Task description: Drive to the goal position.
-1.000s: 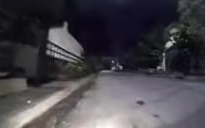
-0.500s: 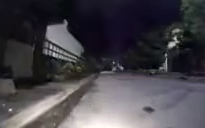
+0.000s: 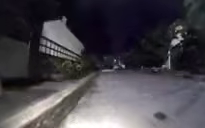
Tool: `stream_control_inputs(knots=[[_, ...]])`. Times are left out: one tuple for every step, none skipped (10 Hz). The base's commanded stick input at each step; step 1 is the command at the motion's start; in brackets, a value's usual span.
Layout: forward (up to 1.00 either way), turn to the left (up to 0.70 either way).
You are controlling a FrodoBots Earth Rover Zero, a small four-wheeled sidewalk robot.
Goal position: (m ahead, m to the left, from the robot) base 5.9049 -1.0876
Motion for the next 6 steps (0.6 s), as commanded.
stream_control_inputs(knots=[[0.7, -0.3], [0.7, -0.35], [0.7, -0.35], [0.7, -0.35], [0.7, -0.35], [0.7, -0.35]])
